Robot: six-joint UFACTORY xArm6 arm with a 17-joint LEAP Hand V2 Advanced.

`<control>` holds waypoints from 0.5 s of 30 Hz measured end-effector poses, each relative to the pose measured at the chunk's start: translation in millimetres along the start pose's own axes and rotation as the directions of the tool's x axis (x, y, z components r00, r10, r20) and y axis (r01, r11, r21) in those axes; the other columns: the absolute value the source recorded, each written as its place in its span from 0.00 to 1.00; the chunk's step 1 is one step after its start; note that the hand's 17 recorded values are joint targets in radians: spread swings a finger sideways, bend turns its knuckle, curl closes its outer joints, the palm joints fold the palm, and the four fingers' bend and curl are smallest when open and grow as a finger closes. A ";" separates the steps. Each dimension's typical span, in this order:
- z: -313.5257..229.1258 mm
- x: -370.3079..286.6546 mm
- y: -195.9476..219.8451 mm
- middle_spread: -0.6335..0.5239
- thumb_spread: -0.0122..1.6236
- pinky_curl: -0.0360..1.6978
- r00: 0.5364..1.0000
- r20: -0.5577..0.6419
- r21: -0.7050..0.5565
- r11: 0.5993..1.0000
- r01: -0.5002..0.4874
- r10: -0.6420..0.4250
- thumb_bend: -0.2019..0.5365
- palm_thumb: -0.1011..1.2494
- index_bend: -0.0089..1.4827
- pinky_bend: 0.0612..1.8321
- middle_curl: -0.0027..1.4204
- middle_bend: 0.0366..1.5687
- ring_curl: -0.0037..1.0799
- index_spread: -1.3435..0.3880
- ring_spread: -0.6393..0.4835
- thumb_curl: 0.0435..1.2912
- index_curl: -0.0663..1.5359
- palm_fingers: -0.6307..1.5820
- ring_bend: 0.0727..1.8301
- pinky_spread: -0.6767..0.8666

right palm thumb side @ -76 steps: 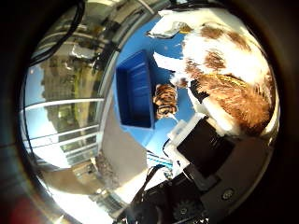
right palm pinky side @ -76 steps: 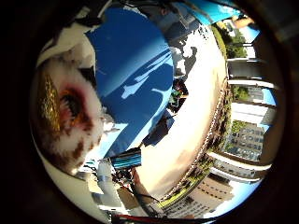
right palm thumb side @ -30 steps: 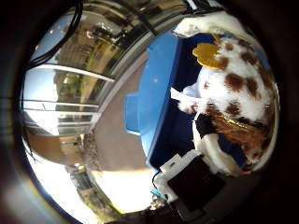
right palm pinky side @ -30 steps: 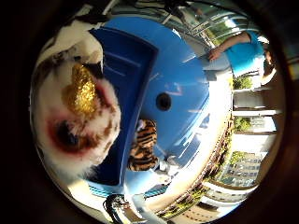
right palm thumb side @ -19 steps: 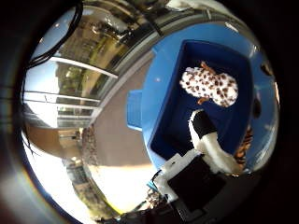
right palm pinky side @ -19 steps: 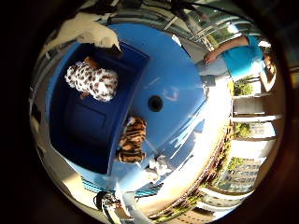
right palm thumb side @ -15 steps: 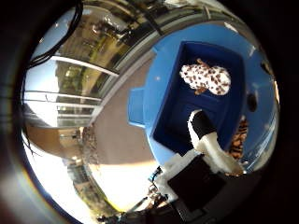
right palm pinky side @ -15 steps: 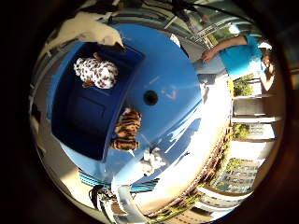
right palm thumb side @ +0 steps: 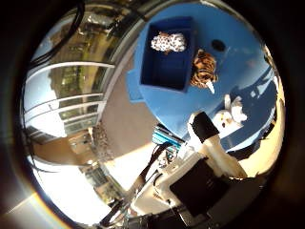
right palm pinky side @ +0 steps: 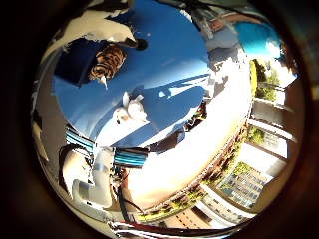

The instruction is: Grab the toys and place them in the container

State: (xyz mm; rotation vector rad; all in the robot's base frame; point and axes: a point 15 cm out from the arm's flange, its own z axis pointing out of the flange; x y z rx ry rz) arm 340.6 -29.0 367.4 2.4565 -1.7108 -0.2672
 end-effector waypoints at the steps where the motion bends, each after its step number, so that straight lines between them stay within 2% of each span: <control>1: 10.7 9.8 8.0 0.64 0.69 0.19 1.000 -0.029 0.002 1.000 0.002 -0.002 0.24 0.58 0.11 0.45 0.23 0.08 0.29 0.64 0.82 0.35 0.18 0.31 0.24 0.75; 4: 51.1 29.9 22.7 0.64 0.69 0.18 0.995 -0.087 -0.014 0.999 0.037 -0.038 0.23 0.58 0.12 0.44 0.23 0.09 0.29 0.65 0.82 0.35 0.18 0.31 0.24 0.74; 8: 122.2 56.2 46.0 0.63 0.69 0.17 0.994 -0.104 -0.023 0.999 0.034 -0.036 0.23 0.56 0.12 0.43 0.23 0.09 0.28 0.65 0.81 0.34 0.19 0.31 0.22 0.74; 11: 148.7 67.8 45.1 0.62 0.68 0.16 0.990 -0.132 0.002 0.999 0.051 -0.050 0.23 0.55 0.12 0.42 0.23 0.09 0.28 0.65 0.81 0.33 0.19 0.30 0.21 0.73; 15: 182.6 79.0 43.8 0.61 0.68 0.16 0.991 -0.118 -0.033 0.998 0.061 -0.064 0.23 0.55 0.12 0.41 0.23 0.09 0.28 0.64 0.81 0.32 0.20 0.30 0.19 0.73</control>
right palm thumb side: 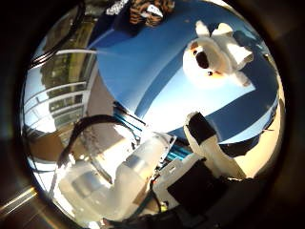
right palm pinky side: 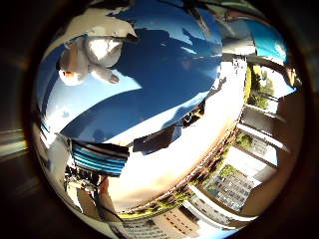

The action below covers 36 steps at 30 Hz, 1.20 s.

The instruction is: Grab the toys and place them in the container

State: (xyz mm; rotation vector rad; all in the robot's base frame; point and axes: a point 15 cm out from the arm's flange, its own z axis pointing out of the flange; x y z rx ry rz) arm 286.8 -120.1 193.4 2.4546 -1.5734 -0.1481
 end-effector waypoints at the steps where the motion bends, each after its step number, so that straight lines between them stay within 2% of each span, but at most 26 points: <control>1: 6.5 -0.1 -2.5 0.61 0.68 0.16 1.000 0.006 -0.005 1.000 0.003 -0.003 0.23 0.55 0.12 0.41 0.23 0.09 0.28 0.64 0.81 0.32 0.20 0.30 0.19 0.73; 13: 37.6 6.4 -40.2 0.57 0.68 0.13 0.999 0.000 0.033 0.999 0.034 -0.034 0.24 0.56 0.13 0.35 0.23 0.09 0.28 0.64 0.80 0.31 0.21 0.31 0.17 0.72; 17: 52.7 -4.0 -53.3 0.56 0.67 0.12 0.998 0.019 0.007 0.998 0.058 -0.058 0.24 0.57 0.16 0.32 0.22 0.09 0.28 0.66 0.79 0.30 0.22 0.34 0.16 0.71; 20: 58.8 -9.9 -60.8 0.53 0.67 0.11 0.998 0.027 -0.009 0.999 0.052 -0.052 0.24 0.59 0.17 0.30 0.23 0.11 0.28 0.67 0.78 0.31 0.23 0.42 0.19 0.71; 23: 59.5 -8.7 -70.5 0.47 0.66 0.10 0.999 0.020 0.002 0.999 0.046 -0.046 0.25 0.62 0.17 0.30 0.25 0.14 0.31 0.66 0.76 0.31 0.24 0.55 0.25 0.70; 27: 52.8 -1.9 -87.6 0.41 0.66 0.10 0.999 -0.019 0.061 0.997 0.052 -0.051 0.24 0.64 0.15 0.34 0.30 0.26 0.37 0.61 0.70 0.31 0.25 0.71 0.35 0.69; 29: 47.8 0.8 -91.3 0.39 0.66 0.11 0.998 -0.027 0.072 0.996 0.051 -0.049 0.24 0.65 0.11 0.38 0.35 0.33 0.43 0.58 0.69 0.32 0.25 0.74 0.43 0.68; 33: 33.3 5.7 -101.8 0.35 0.65 0.14 0.998 -0.047 0.101 0.994 0.052 -0.047 0.25 0.68 0.09 0.45 0.44 0.47 0.56 0.52 0.62 0.33 0.23 0.74 0.59 0.67; 35: 30.0 5.3 -105.1 0.33 0.64 0.15 0.999 -0.035 0.120 0.992 0.035 -0.031 0.26 0.70 0.13 0.52 0.48 0.51 0.59 0.49 0.59 0.34 0.23 0.76 0.62 0.67; 36: 27.0 5.2 -108.5 0.32 0.64 0.18 1.000 -0.023 0.142 0.990 0.016 -0.013 0.28 0.75 0.16 0.61 0.52 0.56 0.61 0.45 0.57 0.36 0.23 0.81 0.64 0.65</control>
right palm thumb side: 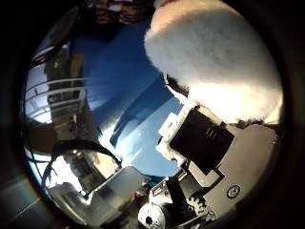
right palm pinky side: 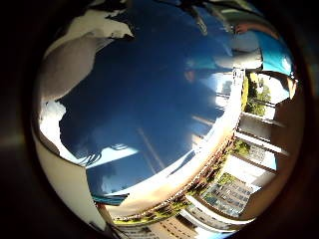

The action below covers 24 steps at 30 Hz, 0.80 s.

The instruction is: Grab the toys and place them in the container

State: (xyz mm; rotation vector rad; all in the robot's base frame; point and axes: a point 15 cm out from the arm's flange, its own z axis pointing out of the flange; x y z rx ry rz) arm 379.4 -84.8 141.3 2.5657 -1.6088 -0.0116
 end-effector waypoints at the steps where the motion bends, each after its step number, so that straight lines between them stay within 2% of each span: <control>1: -4.2 -1.0 -5.4 0.32 0.64 0.19 0.999 0.018 0.030 0.999 -0.028 0.027 0.29 0.76 0.16 0.63 0.53 0.57 0.63 0.44 0.56 0.37 0.24 0.80 0.65 0.65; 3: -16.6 -4.7 -18.8 0.31 0.64 0.23 0.994 0.068 0.103 0.990 -0.098 0.091 0.31 0.80 0.20 0.73 0.57 0.62 0.66 0.40 0.54 0.40 0.25 0.80 0.67 0.63; 4: -26.7 -8.3 -26.3 0.31 0.64 0.24 0.988 0.100 0.140 0.981 -0.134 0.120 0.30 0.80 0.21 0.74 0.58 0.63 0.67 0.39 0.53 0.41 0.25 0.80 0.67 0.62; 6: -52.9 -13.4 -34.9 0.30 0.64 0.27 0.983 0.128 0.177 0.972 -0.153 0.132 0.30 0.82 0.25 0.79 0.62 0.66 0.69 0.35 0.51 0.43 0.27 0.78 0.69 0.60; 11: -122.6 -22.1 -30.2 0.30 0.63 0.32 0.974 0.183 0.129 0.979 -0.155 0.131 0.27 0.84 0.33 0.86 0.68 0.70 0.74 0.28 0.48 0.48 0.33 0.74 0.72 0.56; 15: -207.3 -25.1 -30.1 0.30 0.63 0.34 0.974 0.190 0.138 0.978 -0.153 0.126 0.26 0.84 0.37 0.89 0.72 0.73 0.77 0.23 0.46 0.51 0.38 0.71 0.75 0.54; 20: -298.2 -56.3 -57.1 0.30 0.64 0.37 0.982 0.164 0.218 0.967 -0.133 0.098 0.25 0.83 0.40 0.92 0.75 0.76 0.80 0.17 0.45 0.54 0.46 0.68 0.78 0.53; 24: -326.0 -106.9 -91.2 0.31 0.64 0.39 0.985 0.168 0.237 0.968 -0.087 0.048 0.25 0.82 0.41 0.93 0.77 0.79 0.81 0.14 0.44 0.56 0.53 0.66 0.80 0.52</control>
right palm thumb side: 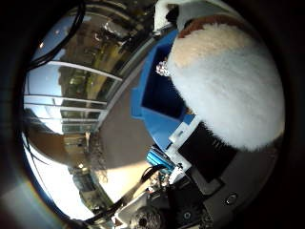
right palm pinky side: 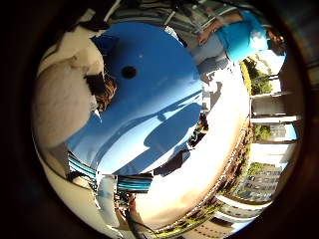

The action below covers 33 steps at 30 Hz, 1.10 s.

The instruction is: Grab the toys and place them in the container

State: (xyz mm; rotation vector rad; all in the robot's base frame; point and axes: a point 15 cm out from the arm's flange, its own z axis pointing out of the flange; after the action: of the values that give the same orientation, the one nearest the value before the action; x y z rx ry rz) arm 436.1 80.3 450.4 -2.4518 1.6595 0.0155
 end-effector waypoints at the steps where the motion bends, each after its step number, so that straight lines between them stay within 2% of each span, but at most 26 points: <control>1: 1.6 -16.4 -9.1 0.31 0.64 0.40 1.000 0.006 -0.002 1.000 0.015 -0.015 0.25 0.82 0.41 0.94 0.78 0.79 0.81 0.13 0.44 0.57 0.55 0.65 0.81 0.52; 6: 30.7 -71.4 -44.8 0.31 0.64 0.42 0.999 0.037 -0.042 0.998 0.039 -0.037 0.25 0.80 0.41 0.95 0.79 0.81 0.82 0.11 0.44 0.59 0.63 0.63 0.83 0.51; 13: 100.5 -133.4 -73.1 0.32 0.65 0.44 0.996 0.058 -0.119 0.990 0.071 -0.064 0.25 0.79 0.40 0.96 0.80 0.84 0.82 0.08 0.44 0.60 0.73 0.61 0.85 0.51; 17: 138.2 -146.9 -85.4 0.33 0.65 0.45 0.997 0.058 -0.143 0.988 0.061 -0.054 0.25 0.78 0.40 0.96 0.80 0.85 0.82 0.08 0.44 0.61 0.78 0.61 0.86 0.51; 22: 177.0 -148.5 -98.2 0.33 0.66 0.46 0.998 0.052 -0.159 0.987 0.038 -0.030 0.22 0.71 0.39 0.94 0.80 0.86 0.81 0.08 0.45 0.60 0.83 0.58 0.87 0.50; 25: 189.3 -145.1 -97.6 0.35 0.68 0.45 0.999 0.049 -0.180 0.983 0.030 -0.021 0.23 0.68 0.41 0.88 0.76 0.81 0.75 0.09 0.50 0.58 0.84 0.59 0.84 0.52; 29: 192.0 -141.8 -91.8 0.39 0.69 0.43 0.999 0.048 -0.206 0.978 0.024 -0.015 0.24 0.67 0.37 0.83 0.69 0.71 0.68 0.13 0.59 0.55 0.82 0.57 0.76 0.56; 30: 193.1 -141.0 -88.6 0.40 0.69 0.43 0.999 0.045 -0.219 0.975 0.025 -0.015 0.23 0.67 0.30 0.83 0.65 0.64 0.66 0.16 0.62 0.53 0.81 0.48 0.73 0.57; 32: 196.1 -139.5 -79.7 0.42 0.69 0.43 0.999 0.041 -0.256 0.966 0.026 -0.016 0.23 0.65 0.22 0.81 0.61 0.56 0.65 0.20 0.65 0.52 0.78 0.38 0.69 0.60; 33: 197.8 -138.5 -74.5 0.43 0.69 0.42 0.999 0.040 -0.278 0.960 0.027 -0.016 0.23 0.64 0.19 0.78 0.58 0.52 0.61 0.23 0.67 0.51 0.77 0.34 0.66 0.62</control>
State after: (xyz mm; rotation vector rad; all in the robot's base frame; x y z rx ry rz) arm 470.8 265.2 281.7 -2.6504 1.7177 0.3113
